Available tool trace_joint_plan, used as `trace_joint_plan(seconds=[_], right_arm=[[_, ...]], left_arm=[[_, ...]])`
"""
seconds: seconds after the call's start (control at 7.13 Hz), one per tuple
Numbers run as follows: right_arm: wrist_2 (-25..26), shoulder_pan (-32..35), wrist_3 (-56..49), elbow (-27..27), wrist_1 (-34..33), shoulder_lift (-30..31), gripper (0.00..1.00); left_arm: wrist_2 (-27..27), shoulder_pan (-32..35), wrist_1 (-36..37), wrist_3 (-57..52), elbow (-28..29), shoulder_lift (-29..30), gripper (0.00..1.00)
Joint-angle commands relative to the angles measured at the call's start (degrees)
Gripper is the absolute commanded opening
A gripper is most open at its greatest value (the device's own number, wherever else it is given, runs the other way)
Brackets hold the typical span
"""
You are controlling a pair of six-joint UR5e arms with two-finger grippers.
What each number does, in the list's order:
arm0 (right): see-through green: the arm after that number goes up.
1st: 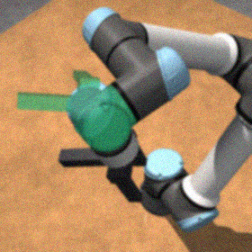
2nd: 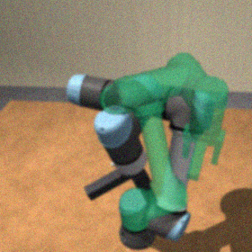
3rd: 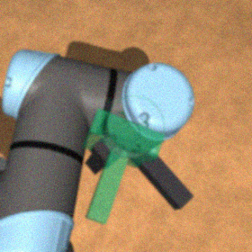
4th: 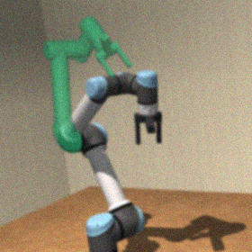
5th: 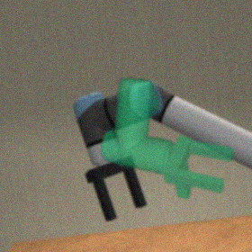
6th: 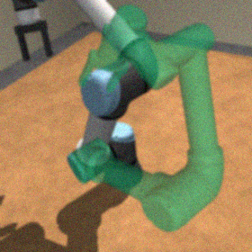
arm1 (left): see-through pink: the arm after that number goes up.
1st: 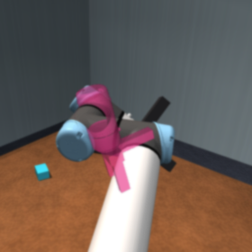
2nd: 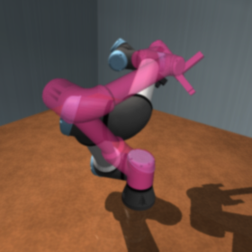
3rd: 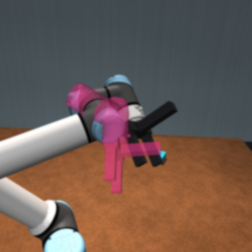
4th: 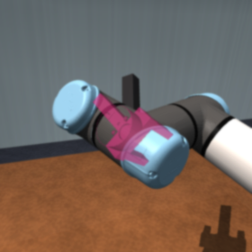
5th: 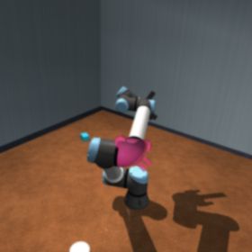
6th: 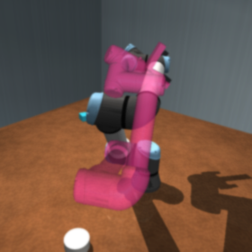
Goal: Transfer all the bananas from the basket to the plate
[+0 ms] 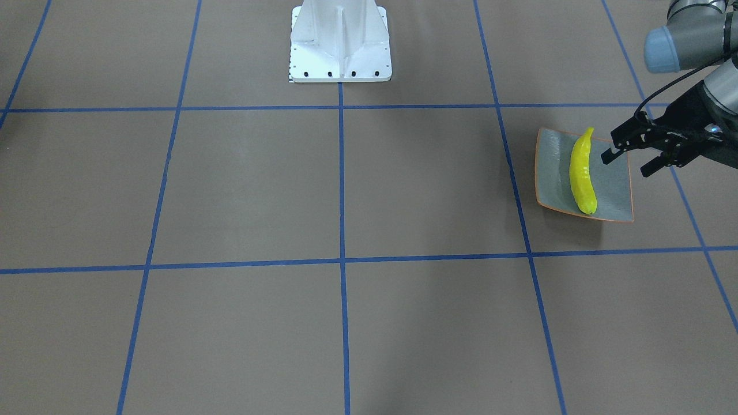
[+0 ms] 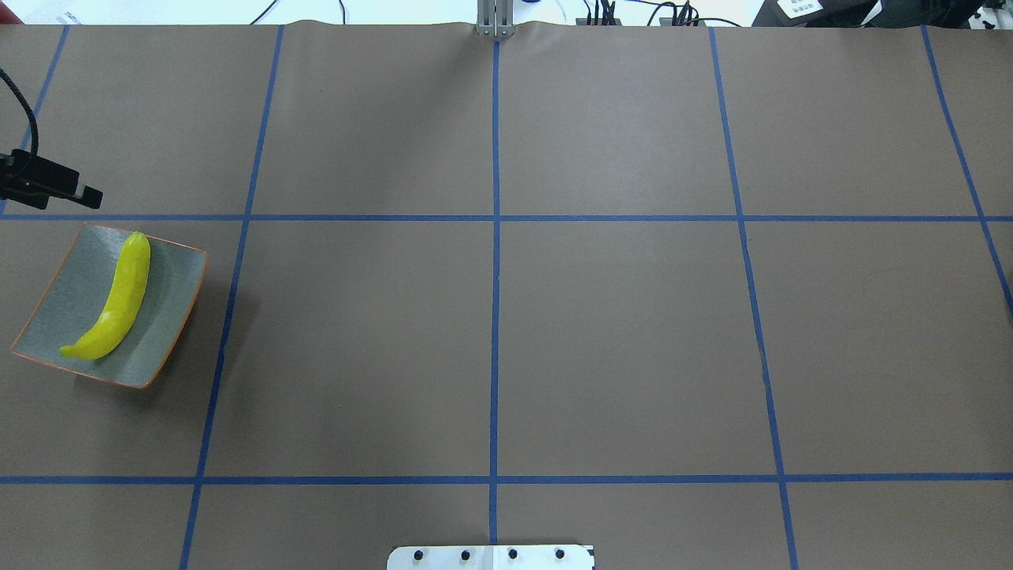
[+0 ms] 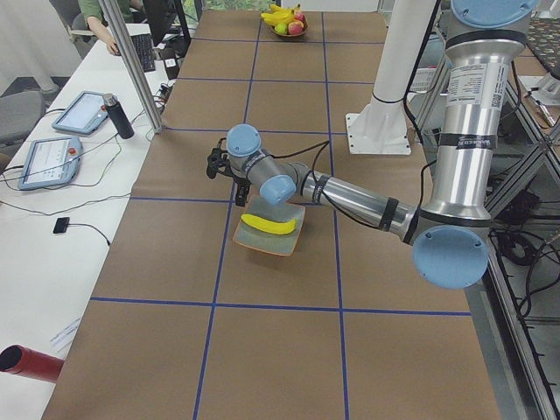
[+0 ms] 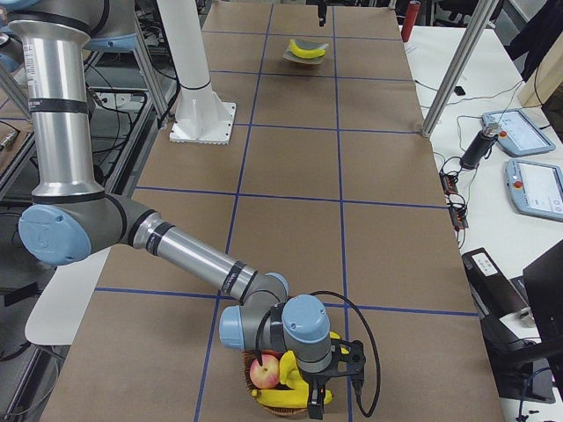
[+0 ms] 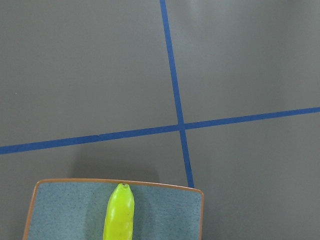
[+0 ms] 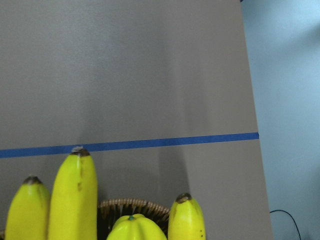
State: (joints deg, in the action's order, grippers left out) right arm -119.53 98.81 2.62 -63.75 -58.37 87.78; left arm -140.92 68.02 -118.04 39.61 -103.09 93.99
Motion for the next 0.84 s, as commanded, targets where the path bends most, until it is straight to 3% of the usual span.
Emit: trace_joint_plan(seconds=[0.0, 0.7], right_arm=[[-1.0, -0.9, 0.5, 1.2, 1.2, 0.0, 1.00], [-0.4, -4.5, 0.4, 6.3, 1.6, -3.2, 1.00]], left_arm=[[0.0, -0.2, 0.0, -0.1, 0.2, 0.1, 1.00], [1.1, -1.0, -0.1, -0.2, 1.5, 0.8, 1.00]])
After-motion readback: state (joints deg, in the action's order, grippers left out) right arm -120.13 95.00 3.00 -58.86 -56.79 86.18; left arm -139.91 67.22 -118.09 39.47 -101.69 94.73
